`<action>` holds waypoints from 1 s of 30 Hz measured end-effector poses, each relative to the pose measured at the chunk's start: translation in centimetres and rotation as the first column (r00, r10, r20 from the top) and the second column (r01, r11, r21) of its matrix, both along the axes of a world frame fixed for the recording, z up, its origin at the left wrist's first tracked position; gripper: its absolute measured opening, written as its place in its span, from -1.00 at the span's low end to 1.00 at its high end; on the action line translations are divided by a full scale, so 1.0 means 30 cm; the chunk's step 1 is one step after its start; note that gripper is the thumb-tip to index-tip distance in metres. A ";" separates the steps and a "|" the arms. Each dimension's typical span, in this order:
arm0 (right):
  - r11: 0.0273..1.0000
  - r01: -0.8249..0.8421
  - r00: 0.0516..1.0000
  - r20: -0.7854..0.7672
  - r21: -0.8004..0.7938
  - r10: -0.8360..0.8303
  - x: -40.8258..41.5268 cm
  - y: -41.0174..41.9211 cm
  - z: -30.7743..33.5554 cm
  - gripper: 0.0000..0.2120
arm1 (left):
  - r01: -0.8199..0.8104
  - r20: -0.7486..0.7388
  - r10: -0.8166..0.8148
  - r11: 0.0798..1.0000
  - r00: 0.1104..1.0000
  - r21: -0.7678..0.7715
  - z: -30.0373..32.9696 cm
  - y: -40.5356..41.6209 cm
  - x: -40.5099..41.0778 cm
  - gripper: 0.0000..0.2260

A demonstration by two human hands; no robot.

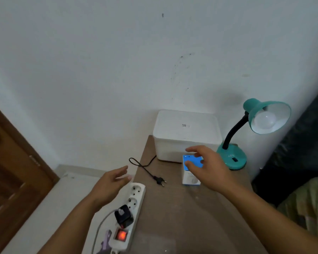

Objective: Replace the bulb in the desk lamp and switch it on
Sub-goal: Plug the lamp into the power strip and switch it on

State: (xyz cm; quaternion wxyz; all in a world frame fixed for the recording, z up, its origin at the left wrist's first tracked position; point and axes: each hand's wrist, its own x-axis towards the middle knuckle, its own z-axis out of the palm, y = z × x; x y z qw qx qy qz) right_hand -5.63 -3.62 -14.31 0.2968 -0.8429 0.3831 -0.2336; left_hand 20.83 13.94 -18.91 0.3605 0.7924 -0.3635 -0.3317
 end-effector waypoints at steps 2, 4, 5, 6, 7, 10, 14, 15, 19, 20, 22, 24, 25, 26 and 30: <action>0.999 -0.038 0.999 -0.024 0.024 0.038 0.045 0.032 -0.018 -0.65 | -0.009 -0.029 0.011 0.999 1.000 0.041 -0.039 0.024 0.016 -0.55; 0.996 -0.073 0.997 -0.028 0.051 0.074 0.094 0.052 -0.041 -0.66 | -0.018 -0.067 0.023 0.997 0.998 0.073 -0.074 0.040 0.029 -0.55; 0.993 -0.091 0.995 -0.029 0.077 0.094 0.119 0.060 -0.057 -0.66 | -0.018 -0.080 0.025 0.996 0.996 0.085 -0.089 0.044 0.032 -0.55; 0.988 -0.109 0.993 -0.035 0.110 0.113 0.144 0.069 -0.074 -0.66 | -0.020 -0.090 0.029 0.995 0.996 0.093 -0.105 0.046 0.036 -0.55; 0.982 -0.123 0.991 -0.043 0.143 0.130 0.169 0.078 -0.092 -0.66 | -0.021 -0.099 0.031 0.995 0.995 0.097 -0.116 0.046 0.037 -0.55; 0.970 -0.137 0.983 -0.089 0.203 0.158 0.230 0.091 -0.148 -0.65 | 0.000 -0.137 0.015 0.995 0.990 0.105 -0.158 0.048 0.037 -0.58; 0.959 -0.112 0.967 -0.194 0.260 0.166 0.284 0.076 -0.231 -0.61 | 0.034 -0.184 -0.016 0.995 0.983 0.092 -0.193 0.047 0.027 -0.64; 0.958 -0.090 0.962 -0.226 0.273 0.155 0.293 0.068 -0.254 -0.59 | 0.020 -0.202 -0.003 0.996 0.979 0.082 -0.199 0.047 0.023 -0.64; 0.967 -0.033 0.935 -0.335 0.253 0.120 0.316 0.044 -0.331 -0.55 | -0.009 -0.183 0.016 0.999 0.983 0.041 -0.207 0.052 0.008 -0.65; 0.971 -0.033 0.928 -0.354 0.237 0.118 0.321 0.040 -0.342 -0.57 | -0.013 -0.174 0.019 0.999 0.985 0.035 -0.211 0.054 0.006 -0.65; 0.979 -0.045 0.913 -0.389 0.200 0.122 0.328 0.036 -0.358 -0.64 | -0.031 -0.189 0.035 0.999 0.981 0.024 -0.225 0.057 0.006 -0.65; 0.982 -0.058 0.905 -0.405 0.179 0.127 0.334 0.034 -0.374 -0.69 | -0.045 -0.234 0.046 0.999 0.971 0.012 -0.239 0.061 0.008 -0.66; 0.983 -0.061 0.903 -0.410 0.174 0.129 0.337 0.034 -0.382 -0.68 | -0.046 -0.256 0.048 0.999 0.965 0.012 -0.241 0.063 0.009 -0.66; 0.984 -0.065 0.900 -0.416 0.166 0.130 0.340 0.033 -0.389 -0.67 | -0.047 -0.274 0.047 0.999 0.961 0.008 -0.244 0.064 0.010 -0.67; 0.984 -0.055 0.892 -0.435 0.170 0.125 0.355 0.028 -0.400 -0.63 | -0.068 -0.333 0.057 0.997 0.941 -0.021 -0.251 0.066 0.009 -0.68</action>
